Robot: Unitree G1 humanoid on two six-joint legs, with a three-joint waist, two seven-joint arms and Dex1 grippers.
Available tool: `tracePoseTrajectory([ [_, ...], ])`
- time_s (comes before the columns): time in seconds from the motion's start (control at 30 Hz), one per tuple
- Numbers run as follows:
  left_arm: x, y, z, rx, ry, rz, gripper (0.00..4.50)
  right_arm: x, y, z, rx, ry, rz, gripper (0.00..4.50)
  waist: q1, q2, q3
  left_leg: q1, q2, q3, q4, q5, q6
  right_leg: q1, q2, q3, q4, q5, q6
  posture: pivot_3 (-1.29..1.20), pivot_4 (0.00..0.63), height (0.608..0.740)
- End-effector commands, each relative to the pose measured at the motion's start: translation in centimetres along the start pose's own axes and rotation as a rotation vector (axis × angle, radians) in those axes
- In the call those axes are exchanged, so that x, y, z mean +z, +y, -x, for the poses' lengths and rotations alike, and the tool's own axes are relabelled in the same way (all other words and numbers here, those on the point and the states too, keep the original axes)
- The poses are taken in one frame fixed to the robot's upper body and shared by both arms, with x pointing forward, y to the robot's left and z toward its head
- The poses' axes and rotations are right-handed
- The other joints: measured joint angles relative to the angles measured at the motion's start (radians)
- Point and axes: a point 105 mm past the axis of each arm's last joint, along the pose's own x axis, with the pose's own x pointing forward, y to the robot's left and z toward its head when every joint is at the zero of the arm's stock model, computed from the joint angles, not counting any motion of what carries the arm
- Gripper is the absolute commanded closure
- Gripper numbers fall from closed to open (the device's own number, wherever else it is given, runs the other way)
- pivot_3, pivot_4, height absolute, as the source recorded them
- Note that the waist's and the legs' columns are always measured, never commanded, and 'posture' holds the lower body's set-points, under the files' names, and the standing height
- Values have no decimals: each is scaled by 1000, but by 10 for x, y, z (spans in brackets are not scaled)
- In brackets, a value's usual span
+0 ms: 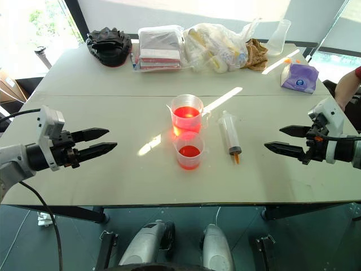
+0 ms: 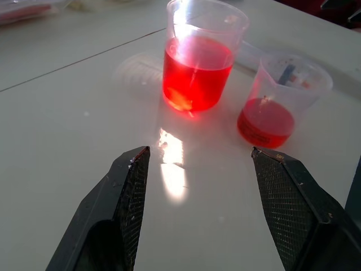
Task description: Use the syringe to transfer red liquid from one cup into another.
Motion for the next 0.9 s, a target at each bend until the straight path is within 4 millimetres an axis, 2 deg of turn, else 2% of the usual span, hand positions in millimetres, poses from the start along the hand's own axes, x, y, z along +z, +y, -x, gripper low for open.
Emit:
tracePoseTrajectory([
  [0.03,6,1,2,12,-16,-5,1494,6,1,3,15,-13,14,23,1,0,0,-1,0,0,0,0,0,1,0,0,0,0,0,0,150,740],
  [0.2,9,6,4,51,-27,-12,1494,1,-5,-3,-17,2,60,23,6,0,0,-1,0,0,0,0,0,1,0,0,-1,0,0,0,150,740],
  [0.5,9,5,8,55,-24,-5,1494,5,-7,-10,-13,-22,33,23,6,0,0,-1,0,0,-1,0,0,-1,0,0,-1,0,0,0,150,740],
  [0.6,10,6,7,49,-28,-7,1494,8,-14,-12,-51,-24,-20,23,6,1,0,-1,0,0,-1,-1,0,-1,0,0,-1,0,0,0,150,740],
  [0.7,14,8,1,27,-37,-28,1494,5,-16,-16,-49,59,-174,23,7,1,0,-1,0,0,-1,0,0,-3,0,0,-1,0,0,0,150,740],
  [0.77,21,16,-3,17,-49,-56,1494,16,-11,-19,-18,102,-178,23,6,2,0,-1,0,1,-1,-1,0,-3,0,0,-1,0,0,0,150,740],
  [0.9,42,22,-4,-114,-10,-109,1494,53,-13,-27,4,126,-93,23,-3,3,1,-5,0,1,0,0,0,-9,0,1,0,0,-1,0,150,740],
])
